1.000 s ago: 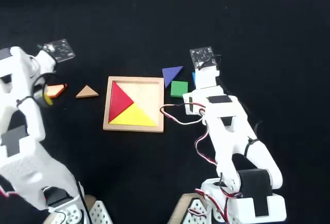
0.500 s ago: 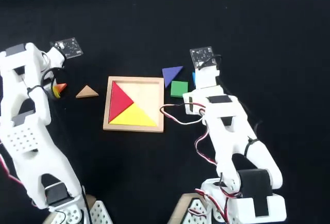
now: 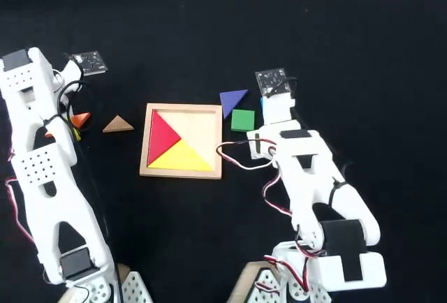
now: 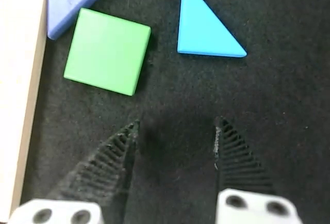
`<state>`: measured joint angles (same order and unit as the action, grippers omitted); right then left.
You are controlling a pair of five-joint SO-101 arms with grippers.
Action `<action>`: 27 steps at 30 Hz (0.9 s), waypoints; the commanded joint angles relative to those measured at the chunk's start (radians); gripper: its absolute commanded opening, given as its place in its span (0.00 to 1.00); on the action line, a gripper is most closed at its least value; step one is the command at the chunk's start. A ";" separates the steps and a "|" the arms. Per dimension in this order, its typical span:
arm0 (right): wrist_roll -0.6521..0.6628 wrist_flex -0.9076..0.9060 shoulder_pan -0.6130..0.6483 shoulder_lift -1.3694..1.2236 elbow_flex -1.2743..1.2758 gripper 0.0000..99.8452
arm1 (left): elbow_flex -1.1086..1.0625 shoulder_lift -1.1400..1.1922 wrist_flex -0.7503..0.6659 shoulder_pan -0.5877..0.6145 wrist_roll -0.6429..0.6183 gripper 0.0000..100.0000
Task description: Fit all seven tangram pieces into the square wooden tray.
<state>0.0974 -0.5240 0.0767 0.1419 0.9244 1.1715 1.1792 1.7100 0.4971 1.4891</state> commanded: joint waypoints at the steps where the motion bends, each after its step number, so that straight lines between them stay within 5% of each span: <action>1: 0.008 0.012 -0.009 0.005 -0.033 0.22 | 0.127 0.072 0.051 0.050 0.511 0.26; 8: 0.008 0.012 -0.009 0.004 -0.035 0.22 | 0.090 0.026 0.052 0.079 0.479 0.07; 15: 0.008 0.012 -0.009 0.004 -0.035 0.22 | -0.124 -0.135 0.052 0.062 0.462 0.13; 27: 0.008 0.012 -0.009 0.010 -0.031 0.22 | -0.929 -0.984 0.051 -0.107 0.169 0.08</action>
<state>0.0974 -0.5240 0.0767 0.1419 0.9244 0.5040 0.5792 1.7499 0.4879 1.4814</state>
